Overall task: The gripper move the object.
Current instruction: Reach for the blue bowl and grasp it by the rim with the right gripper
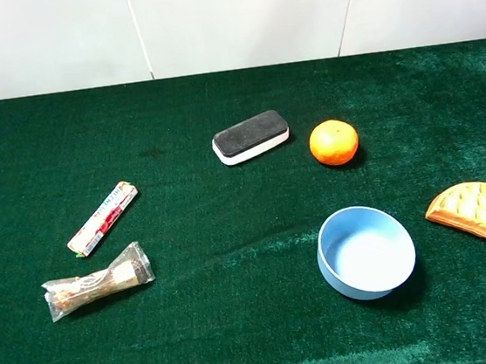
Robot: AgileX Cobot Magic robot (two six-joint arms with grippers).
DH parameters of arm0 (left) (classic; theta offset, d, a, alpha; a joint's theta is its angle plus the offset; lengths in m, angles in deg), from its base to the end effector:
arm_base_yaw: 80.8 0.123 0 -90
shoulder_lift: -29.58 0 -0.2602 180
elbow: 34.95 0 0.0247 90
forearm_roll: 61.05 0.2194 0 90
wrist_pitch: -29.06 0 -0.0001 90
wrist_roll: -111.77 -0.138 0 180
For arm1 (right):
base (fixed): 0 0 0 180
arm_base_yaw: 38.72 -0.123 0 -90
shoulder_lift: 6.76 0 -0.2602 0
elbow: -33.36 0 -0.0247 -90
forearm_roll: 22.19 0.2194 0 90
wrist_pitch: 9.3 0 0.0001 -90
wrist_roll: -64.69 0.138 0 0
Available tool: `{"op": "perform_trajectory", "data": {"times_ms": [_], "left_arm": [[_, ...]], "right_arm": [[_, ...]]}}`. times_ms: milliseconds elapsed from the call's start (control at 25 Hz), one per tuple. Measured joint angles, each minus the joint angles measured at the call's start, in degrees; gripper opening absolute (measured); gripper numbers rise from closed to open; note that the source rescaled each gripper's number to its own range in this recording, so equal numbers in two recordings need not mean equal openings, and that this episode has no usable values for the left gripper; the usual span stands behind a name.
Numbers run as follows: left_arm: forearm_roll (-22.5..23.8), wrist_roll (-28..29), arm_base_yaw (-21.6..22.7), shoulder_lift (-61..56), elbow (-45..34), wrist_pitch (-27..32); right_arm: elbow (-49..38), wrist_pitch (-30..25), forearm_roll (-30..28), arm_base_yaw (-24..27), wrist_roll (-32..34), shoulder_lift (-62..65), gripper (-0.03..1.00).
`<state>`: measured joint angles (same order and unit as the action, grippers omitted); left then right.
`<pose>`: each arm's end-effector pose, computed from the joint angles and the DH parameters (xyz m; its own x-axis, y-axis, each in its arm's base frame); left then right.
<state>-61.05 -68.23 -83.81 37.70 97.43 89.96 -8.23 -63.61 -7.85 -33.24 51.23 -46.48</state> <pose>0.0331 -0.0017 0.2417 -0.4478 0.0235 -0.8938 0.0525 0.9986 0.0000 0.1111 0.0172 0.2516 -0.6940 -0.0188 -0.7197 -0.1093 0.9908 0.0795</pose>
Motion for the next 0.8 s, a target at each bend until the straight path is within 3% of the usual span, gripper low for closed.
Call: {"op": "perform_trajectory", "data": {"times_ms": [160, 560, 800], "left_arm": [[0.00, 0.00, 0.00, 0.00, 0.00, 0.00], [0.00, 0.00, 0.00, 0.00, 0.00, 0.00], [0.00, 0.00, 0.00, 0.00, 0.00, 0.00]], "right_arm": [[0.08, -0.56, 1.94, 0.00, 0.53, -4.48, 1.00], [0.00, -7.17, 2.43, 0.00, 10.66, -9.19, 1.00], [-4.13, -7.09, 2.38, 0.00, 13.46, -10.89, 1.00]]}}
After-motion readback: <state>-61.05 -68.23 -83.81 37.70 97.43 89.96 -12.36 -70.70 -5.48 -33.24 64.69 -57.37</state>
